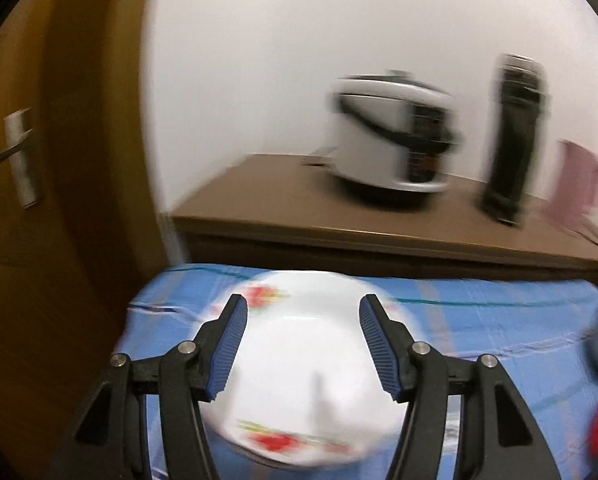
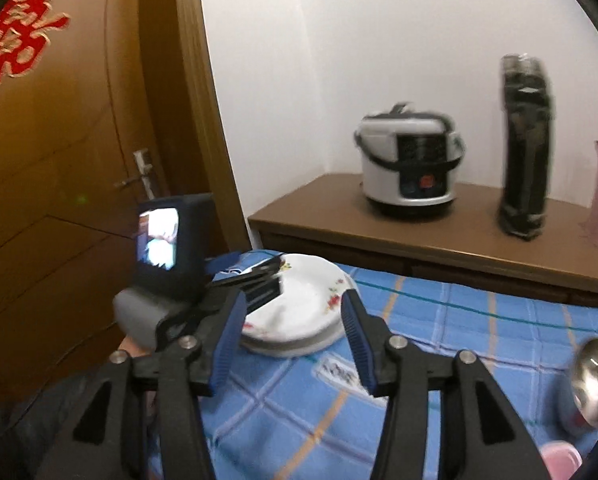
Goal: Organize plates and bowls
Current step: 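Move both grippers to the rim of the pink plastic bowl, then close both grippers on the pink bowl rim and lift it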
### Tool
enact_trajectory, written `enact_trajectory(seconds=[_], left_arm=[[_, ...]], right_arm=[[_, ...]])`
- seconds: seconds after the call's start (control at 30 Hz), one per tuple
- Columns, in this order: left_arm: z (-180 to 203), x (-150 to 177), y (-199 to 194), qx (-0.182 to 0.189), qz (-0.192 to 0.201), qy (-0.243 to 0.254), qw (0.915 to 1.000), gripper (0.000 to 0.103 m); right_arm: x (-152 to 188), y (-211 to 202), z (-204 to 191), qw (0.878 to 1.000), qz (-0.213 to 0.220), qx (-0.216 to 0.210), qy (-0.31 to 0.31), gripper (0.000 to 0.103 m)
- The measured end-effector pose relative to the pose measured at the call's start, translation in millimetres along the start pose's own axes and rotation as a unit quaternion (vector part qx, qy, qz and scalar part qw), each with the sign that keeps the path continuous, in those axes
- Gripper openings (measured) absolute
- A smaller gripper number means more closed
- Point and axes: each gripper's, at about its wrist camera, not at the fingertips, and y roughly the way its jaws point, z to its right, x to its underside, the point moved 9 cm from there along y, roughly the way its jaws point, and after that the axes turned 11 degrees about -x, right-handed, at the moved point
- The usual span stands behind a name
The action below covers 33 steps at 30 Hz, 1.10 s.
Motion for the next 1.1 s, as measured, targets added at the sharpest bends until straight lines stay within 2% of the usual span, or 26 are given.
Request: enact_trajectory(seconds=[0.07,0.13,0.2,0.27,0.3,0.33,0.43,0.53,0.6,0.87,0.93,0.97,1.03,1.07,1.1], left_arm=[[41.1,-0.3,-17.9,0.061,-0.006,0.025,0.9978,0.062],[83.7,3.8,-36.9,0.119,-0.016,0.054,0.9913,0.062],[128.5,12.7,-57.8,0.185,-0.031,0.084,0.9786,0.062],[174.9,29.0,-77.8,0.24,-0.053,0.122,0.9617,0.062],[187.6,34.7,-82.6,0.253,-0.06,0.131,0.9566,0.062],[207.0,44.2,-89.6,0.273,-0.075,0.147,0.9477,0.062],[241.2,66.0,-105.5,0.307,-0.099,0.176,0.93,0.062],[256.8,84.9,-117.6,0.323,-0.109,0.201,0.9182,0.062],[263.0,93.3,-122.9,0.328,-0.113,0.214,0.9132,0.062],[275.1,112.2,-126.3,0.332,-0.133,0.225,0.9064,0.062],[279.8,120.4,-124.4,0.335,-0.141,0.233,0.9022,0.062],[282.9,126.5,-124.2,0.337,-0.147,0.236,0.8993,0.061],[286.5,135.8,-124.9,0.342,-0.157,0.24,0.8946,0.051],[289.2,142.1,-125.3,0.346,-0.167,0.245,0.8904,0.039],[291.4,147.0,-125.9,0.35,-0.176,0.246,0.8867,0.033]], right_arm=[[16.0,-40.8,23.2,0.999,0.011,0.044,0.019,0.05],[34.8,-76.5,53.9,0.994,0.01,0.093,0.056,0.05],[60.4,-111.9,89.5,0.982,-0.004,0.165,0.089,0.05],[83.5,-137.8,115.4,0.97,-0.018,0.214,0.117,0.05],[92.7,-146.4,125.3,0.964,-0.024,0.229,0.132,0.05],[105.2,-155.2,135.3,0.958,-0.032,0.243,0.15,0.05],[126.8,-166.3,148.8,0.95,-0.046,0.257,0.172,0.046],[139.4,-165.3,149.8,0.949,-0.056,0.25,0.181,0.041],[142.2,-161.5,152.4,0.95,-0.057,0.244,0.185,0.038],[160.3,-164.7,163.5,0.949,-0.059,0.234,0.201,0.036],[161.7,-163.3,164.3,0.95,-0.061,0.233,0.2,0.032],[163.2,-161.8,164.9,0.95,-0.064,0.233,0.199,0.026],[166.6,-158.6,166.3,0.95,-0.068,0.234,0.197,0.019],[167.7,-157.6,167.1,0.95,-0.068,0.233,0.198,0.015],[167.9,-157.4,167.6,0.95,-0.066,0.234,0.198,0.014]])
